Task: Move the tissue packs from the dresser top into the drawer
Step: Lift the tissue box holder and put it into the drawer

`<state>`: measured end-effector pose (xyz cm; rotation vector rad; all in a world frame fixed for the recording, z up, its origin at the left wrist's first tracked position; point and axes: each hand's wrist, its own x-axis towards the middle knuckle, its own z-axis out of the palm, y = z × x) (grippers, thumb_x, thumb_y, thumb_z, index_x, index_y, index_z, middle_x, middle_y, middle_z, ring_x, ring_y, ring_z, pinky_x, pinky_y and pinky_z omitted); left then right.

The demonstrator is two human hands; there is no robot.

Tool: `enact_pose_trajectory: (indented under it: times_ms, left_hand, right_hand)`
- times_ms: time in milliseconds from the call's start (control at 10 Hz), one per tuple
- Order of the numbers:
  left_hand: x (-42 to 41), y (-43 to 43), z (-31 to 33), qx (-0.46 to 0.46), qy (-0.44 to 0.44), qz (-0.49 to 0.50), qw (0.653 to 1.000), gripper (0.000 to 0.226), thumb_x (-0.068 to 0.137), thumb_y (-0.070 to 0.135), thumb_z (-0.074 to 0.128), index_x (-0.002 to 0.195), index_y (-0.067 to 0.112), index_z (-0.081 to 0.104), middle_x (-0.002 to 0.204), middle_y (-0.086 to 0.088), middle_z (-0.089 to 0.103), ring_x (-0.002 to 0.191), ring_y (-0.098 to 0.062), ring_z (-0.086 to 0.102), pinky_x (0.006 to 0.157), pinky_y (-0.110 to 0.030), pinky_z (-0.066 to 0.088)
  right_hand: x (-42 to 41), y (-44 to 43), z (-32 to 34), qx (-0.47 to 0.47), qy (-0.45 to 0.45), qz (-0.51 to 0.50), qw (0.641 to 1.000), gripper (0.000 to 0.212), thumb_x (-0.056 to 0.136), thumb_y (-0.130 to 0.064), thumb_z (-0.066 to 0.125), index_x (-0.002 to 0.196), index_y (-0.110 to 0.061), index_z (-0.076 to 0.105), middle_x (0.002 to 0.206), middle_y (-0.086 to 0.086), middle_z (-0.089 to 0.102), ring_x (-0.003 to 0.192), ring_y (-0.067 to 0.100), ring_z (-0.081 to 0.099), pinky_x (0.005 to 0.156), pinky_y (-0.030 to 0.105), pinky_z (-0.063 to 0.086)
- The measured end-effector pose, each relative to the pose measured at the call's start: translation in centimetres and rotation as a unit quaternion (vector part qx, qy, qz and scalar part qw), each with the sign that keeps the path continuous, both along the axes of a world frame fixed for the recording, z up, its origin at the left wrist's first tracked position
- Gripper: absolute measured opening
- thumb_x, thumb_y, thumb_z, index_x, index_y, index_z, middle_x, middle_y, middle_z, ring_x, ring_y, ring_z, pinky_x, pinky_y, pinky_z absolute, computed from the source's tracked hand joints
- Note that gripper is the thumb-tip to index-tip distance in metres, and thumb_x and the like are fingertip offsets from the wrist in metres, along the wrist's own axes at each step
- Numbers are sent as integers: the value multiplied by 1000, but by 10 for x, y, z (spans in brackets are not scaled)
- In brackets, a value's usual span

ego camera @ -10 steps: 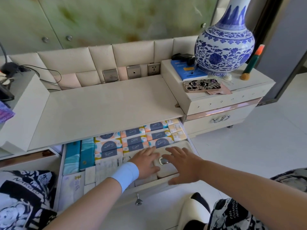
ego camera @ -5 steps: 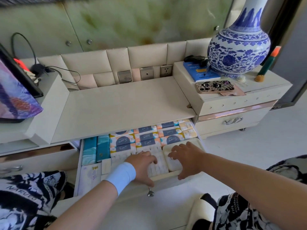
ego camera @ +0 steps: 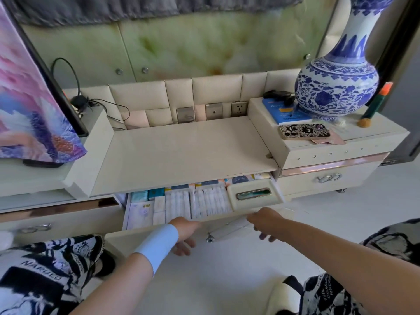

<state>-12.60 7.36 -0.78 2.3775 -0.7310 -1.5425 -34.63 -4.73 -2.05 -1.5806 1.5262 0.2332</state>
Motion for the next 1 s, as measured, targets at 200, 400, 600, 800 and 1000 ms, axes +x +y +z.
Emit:
enact_pose_trajectory:
  times_ms: [200,400,600,800,1000]
  left_hand:
    - [15,2,-20,-91,226,309,919,52,94,32,61,134,1,47,106,-21,61,75,-33,66,56,-37,57]
    - [30,-18,-26,-161,257,421,855,46,94,27,57,129,-1,51,105,-21,64,67,-30,61,61,-36,51]
    - [46,-48,-27,-200,260,439,836,48,94,31,57,129,-2,52,117,-20,64,86,-31,61,64,-35,49]
    - [55,-67,-32,-248,255,418,836,32,96,28,58,121,9,56,125,-12,60,106,-26,62,75,-35,51]
    - [63,-72,-35,-263,223,385,856,11,95,28,60,98,17,60,119,-6,63,102,-21,65,81,-37,50]
  right_hand:
    - [18,-18,-3,78,-137,-210,965,16,92,-14,46,97,-2,56,94,20,67,73,32,70,67,37,55]
    - [33,-38,-2,107,-212,-257,937,19,93,-8,42,101,0,57,99,20,65,83,34,70,72,42,55]
    - [49,-65,-7,122,-281,-294,905,26,93,-6,42,106,4,62,110,19,67,93,33,70,75,44,56]
    - [63,-84,-7,136,-326,-303,885,34,96,-8,40,121,5,58,109,13,63,102,31,68,78,47,56]
    - [73,-88,-11,138,-346,-295,880,31,95,-6,41,122,-3,55,122,9,64,104,28,68,84,48,53]
